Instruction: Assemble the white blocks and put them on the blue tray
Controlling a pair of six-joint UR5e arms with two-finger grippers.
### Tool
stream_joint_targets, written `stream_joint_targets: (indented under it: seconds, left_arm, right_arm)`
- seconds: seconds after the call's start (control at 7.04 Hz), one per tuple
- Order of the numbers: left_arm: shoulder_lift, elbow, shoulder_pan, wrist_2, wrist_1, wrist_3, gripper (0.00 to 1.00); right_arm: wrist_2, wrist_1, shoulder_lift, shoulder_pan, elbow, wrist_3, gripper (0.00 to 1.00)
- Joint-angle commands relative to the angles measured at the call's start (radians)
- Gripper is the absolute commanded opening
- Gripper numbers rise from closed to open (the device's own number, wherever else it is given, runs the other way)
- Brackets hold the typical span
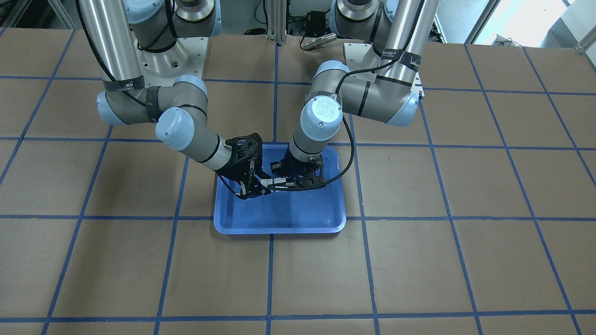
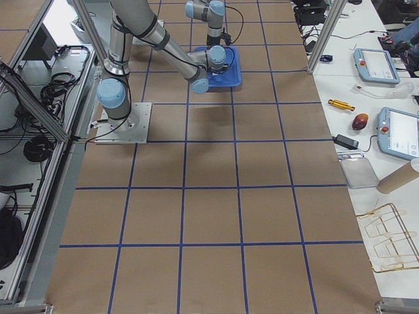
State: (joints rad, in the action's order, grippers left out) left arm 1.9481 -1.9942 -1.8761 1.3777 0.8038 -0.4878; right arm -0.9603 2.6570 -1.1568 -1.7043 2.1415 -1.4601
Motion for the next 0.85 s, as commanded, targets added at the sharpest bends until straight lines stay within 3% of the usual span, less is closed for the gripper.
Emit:
stream_joint_targets:
  seconds: [0.0, 0.71]
  left_arm:
    - [0.0, 0.0, 0.0, 0.0, 0.002, 0.0, 0.1]
    - [0.005, 0.009, -0.001, 0.001, -0.002, 0.018, 0.1]
  right_arm:
    - [0.0, 0.0, -0.001, 0.0, 0.0, 0.017, 0.65]
    - [-0.005, 0.0, -0.033, 0.006, -0.009, 0.095, 0.73]
